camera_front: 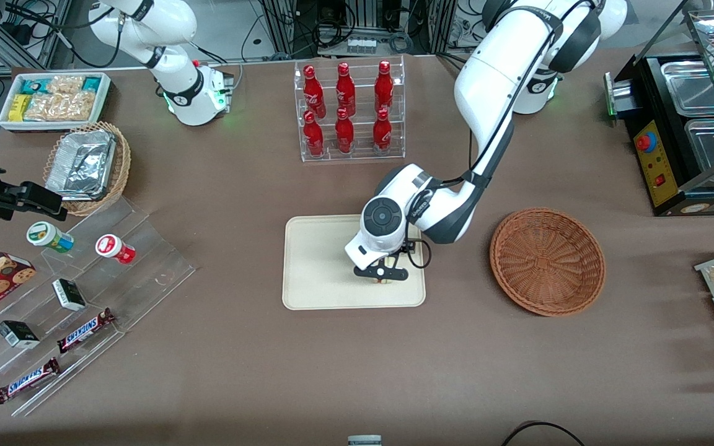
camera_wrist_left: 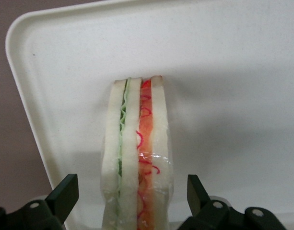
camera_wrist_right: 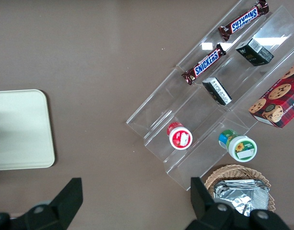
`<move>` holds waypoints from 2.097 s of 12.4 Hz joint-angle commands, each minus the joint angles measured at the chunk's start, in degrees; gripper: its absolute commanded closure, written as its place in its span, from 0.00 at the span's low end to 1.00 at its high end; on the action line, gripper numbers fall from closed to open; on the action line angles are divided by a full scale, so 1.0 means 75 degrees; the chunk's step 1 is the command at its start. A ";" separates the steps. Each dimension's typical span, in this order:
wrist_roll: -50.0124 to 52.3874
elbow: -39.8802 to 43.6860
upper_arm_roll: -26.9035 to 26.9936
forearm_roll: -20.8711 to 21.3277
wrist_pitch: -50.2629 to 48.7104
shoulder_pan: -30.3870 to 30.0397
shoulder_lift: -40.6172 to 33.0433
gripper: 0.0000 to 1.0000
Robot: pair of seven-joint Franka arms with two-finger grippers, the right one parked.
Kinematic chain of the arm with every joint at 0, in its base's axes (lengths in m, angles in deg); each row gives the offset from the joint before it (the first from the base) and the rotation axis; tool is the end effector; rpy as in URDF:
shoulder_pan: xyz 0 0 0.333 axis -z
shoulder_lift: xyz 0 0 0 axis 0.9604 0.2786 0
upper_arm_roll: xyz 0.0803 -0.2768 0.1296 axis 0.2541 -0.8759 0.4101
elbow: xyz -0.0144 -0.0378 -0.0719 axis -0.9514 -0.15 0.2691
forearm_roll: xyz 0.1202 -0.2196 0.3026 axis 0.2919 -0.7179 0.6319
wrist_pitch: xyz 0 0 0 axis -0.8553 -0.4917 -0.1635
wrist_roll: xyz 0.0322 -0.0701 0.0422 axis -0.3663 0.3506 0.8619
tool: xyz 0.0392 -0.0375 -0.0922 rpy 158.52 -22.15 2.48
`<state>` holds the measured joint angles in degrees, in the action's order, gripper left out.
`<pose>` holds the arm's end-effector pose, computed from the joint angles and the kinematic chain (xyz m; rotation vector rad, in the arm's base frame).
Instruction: Place sandwich from basket to tray
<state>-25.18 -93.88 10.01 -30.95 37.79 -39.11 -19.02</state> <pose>0.5507 -0.4671 0.2229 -3.1038 0.1398 0.2256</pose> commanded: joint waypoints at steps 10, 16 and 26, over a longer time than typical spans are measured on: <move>0.0059 0.0226 0.0403 -0.0066 -0.0619 -0.0899 -0.0622 0.00; -0.0891 0.0156 0.0403 -0.0101 -0.1556 -0.2305 -0.1758 0.00; -0.3340 0.0098 0.0415 -0.0125 -0.3958 -0.4569 -0.3714 0.00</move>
<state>-48.88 -91.53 13.68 -31.95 10.69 -72.37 -43.08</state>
